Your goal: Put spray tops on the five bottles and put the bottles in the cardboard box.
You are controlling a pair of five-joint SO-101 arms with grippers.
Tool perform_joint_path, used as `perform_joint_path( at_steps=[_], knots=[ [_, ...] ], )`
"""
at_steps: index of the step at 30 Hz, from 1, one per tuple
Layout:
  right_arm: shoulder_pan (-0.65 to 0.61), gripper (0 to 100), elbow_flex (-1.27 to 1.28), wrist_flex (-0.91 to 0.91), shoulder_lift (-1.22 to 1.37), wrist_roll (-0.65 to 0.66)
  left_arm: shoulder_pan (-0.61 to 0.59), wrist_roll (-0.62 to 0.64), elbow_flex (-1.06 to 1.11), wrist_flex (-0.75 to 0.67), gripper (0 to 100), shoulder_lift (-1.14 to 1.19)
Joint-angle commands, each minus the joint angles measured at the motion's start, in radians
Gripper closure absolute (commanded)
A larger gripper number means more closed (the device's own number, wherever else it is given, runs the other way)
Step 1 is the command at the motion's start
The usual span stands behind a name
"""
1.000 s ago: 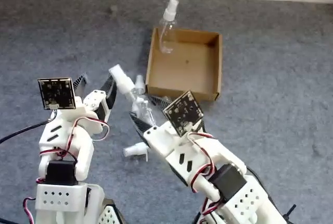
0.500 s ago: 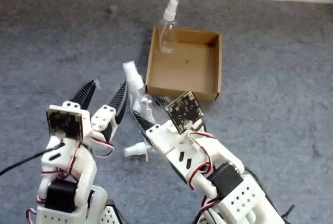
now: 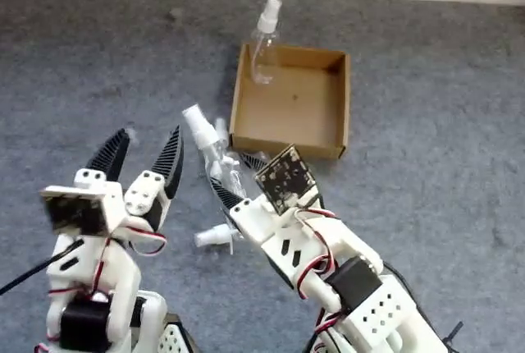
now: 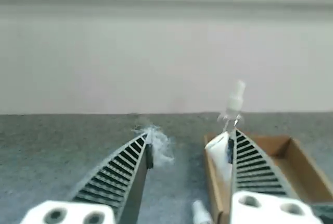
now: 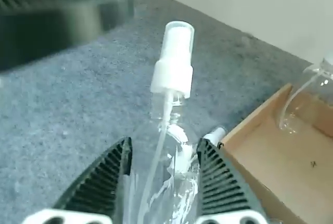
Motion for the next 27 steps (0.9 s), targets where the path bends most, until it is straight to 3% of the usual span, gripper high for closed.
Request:
perform_joint_path(
  at_steps=[1,5,9,14,19,27],
  knots=[
    [0.008,99.5,-0.01,-0.021,-0.013,0.017,-0.004,0.06,-0.2,0.023,79,0.219],
    [0.007,99.5,-0.01,-0.021,-0.013,0.015,-0.004,0.186,-0.407,0.123,79,0.535],
    [0.007,99.5,-0.01,-0.024,-0.013,0.015,0.044,0.241,-0.541,0.227,79,0.707],
    [0.007,99.5,-0.01,-0.024,-0.013,0.015,0.133,0.245,-0.539,0.239,79,0.748],
    [0.007,99.5,-0.01,-0.024,-0.013,0.015,0.145,0.245,-0.473,0.232,79,0.75],
    [0.007,99.5,-0.01,-0.024,-0.013,0.015,0.163,0.241,-0.394,0.123,100,0.746]
  ],
)
